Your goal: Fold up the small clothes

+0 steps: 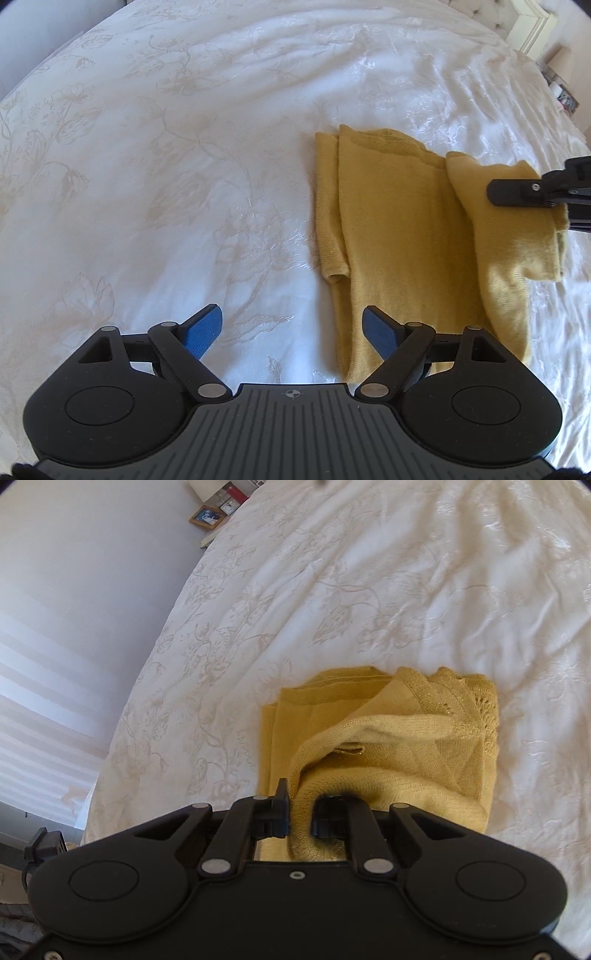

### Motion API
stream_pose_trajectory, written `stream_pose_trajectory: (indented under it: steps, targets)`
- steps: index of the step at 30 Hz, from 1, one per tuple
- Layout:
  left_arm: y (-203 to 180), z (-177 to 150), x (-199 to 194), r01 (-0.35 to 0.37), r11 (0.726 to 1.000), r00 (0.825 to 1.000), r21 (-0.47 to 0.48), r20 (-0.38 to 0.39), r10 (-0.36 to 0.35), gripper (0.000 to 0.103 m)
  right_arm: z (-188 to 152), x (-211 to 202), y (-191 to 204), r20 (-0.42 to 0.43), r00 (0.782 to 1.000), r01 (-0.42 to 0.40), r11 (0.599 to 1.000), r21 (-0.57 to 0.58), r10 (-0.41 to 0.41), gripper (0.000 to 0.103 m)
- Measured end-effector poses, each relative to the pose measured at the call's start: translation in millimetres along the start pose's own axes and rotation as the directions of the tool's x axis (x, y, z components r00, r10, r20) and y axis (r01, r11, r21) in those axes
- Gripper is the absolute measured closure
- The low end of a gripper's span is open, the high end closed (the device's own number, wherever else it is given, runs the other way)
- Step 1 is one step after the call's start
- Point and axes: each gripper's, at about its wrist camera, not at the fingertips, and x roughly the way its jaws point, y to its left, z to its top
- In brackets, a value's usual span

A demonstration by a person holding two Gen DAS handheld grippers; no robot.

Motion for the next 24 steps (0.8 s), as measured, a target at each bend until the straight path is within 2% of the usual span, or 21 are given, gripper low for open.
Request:
stream_pose_trajectory:
  steps: [3,5,8,12,14,17,21,24]
  targets:
    - [8.8,-1.5,3.0,0.006,1.000,1.000,-0.002,-0.017,-0.006,0.020,-1.4,23.7,16.2,-0.034,0.999,0.018,0.999,-0.032,-0.019,0.083]
    - [13.9,-2.0,4.1,0.007,1.000,1.000,-0.006,-0.023,-0.007,0.020,-2.2,41.2,24.2,-0.060,0.996,0.066,0.997,-0.051,-0.069,0.082]
    - [21.4,-2.0,3.7,0.007,1.000,1.000,-0.022,-0.028,-0.008,0.020,-4.4,59.6,28.8,-0.110,0.990,0.079,0.995,-0.054,-0.085,0.069]
    - [28.7,3.0,-1.1,0.013,0.999,1.000,-0.035,-0.020,-0.014,0.020,-11.8,51.1,38.5,-0.085,0.996,-0.027,0.997,-0.077,0.021,0.044]
    - [28.5,7.3,-4.5,0.020,0.999,1.000,-0.028,-0.006,-0.020,0.020,-15.6,38.3,42.0,-0.063,0.996,-0.066,0.994,-0.092,0.060,0.042]
    - [24.7,17.2,-9.5,0.035,0.999,0.999,-0.004,0.017,-0.035,0.020,-24.4,15.1,37.8,-0.027,0.997,-0.073,0.993,-0.090,0.070,0.042]
    - [10.5,32.6,-14.0,0.058,0.997,0.997,0.056,0.050,-0.061,0.020,-42.7,-9.5,18.7,0.012,1.000,-0.005,0.998,-0.069,0.006,0.042]
    - [-6.3,39.4,-12.6,0.089,0.990,0.994,0.114,0.059,-0.096,0.020,-54.4,-15.3,-0.8,0.008,0.999,0.046,0.999,-0.012,-0.046,0.042]
